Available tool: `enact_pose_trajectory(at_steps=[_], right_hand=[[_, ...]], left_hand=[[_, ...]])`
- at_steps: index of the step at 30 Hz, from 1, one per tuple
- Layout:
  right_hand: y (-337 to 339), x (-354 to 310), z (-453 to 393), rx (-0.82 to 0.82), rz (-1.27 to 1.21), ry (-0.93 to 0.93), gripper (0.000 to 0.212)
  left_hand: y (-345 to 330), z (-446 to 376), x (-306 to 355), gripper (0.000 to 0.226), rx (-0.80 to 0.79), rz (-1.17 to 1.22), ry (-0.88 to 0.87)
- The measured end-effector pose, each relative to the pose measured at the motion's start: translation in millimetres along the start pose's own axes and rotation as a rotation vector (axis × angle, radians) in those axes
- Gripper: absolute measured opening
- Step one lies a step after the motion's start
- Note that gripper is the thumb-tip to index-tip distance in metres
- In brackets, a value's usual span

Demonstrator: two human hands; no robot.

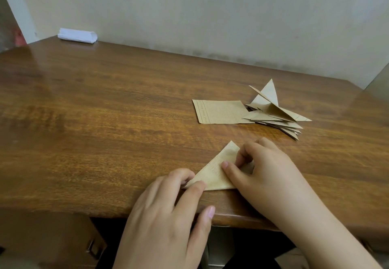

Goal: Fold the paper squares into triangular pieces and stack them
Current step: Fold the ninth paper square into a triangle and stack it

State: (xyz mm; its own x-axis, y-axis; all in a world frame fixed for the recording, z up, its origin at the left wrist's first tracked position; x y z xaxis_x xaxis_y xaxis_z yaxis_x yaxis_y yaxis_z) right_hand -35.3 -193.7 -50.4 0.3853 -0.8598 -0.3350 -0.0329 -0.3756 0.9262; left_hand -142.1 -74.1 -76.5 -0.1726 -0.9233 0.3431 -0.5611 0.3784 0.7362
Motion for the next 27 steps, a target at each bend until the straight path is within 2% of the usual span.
enact_pose_trajectory(at_steps=[4,8,11,15,20,23,25,27], right_hand=[[1,-11,-9,-0.139,0.046,0.116,0.031],[0,-21,-28,-0.498,0.012,0.193,0.048],[-6,-21,-36,-0.706,0.136,0.189,0.057],[-12,-22,-40,-0.814,0.122,0.192,0.041],[-9,-17,-38,-0.785,-0.118,0.229,0.012],[3,-14,-48,-0.657,-0.318,0.216,0.009],[17,-10,-62,-0.533,-0.464,0.172,0.012],[28,-6,-77,-0.444,-0.578,0.13,0.019]], left_hand=[[1,-1,2,0.036,-0.002,0.0,-0.027],[-1,-3,1,0.036,-0.056,0.009,-0.02],[-2,-4,0,0.035,-0.096,0.039,-0.02],[0,-4,-1,0.037,-0.133,0.052,-0.046],[6,-8,-2,0.039,-0.188,0.093,-0.046],[28,-34,-15,0.022,-0.083,0.26,0.139],[37,-63,-28,0.024,-0.047,0.375,0.29],[28,-98,-41,0.036,-0.154,0.54,0.396]])
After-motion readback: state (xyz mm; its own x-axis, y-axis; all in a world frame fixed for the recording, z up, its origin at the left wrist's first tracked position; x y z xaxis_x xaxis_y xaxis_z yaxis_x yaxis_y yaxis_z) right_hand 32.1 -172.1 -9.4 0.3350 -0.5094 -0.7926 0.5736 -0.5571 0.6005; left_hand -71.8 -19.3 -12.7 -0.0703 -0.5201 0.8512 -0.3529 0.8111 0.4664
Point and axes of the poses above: each hand's wrist, its own z-axis away from the middle knuckle, its own y-axis out of the back of the hand, x = y × z, the point moved 8 cm from there along -z, towards the middle knuckle, and after that the axes turned 1 degree about -x, right-handed, at the moved point
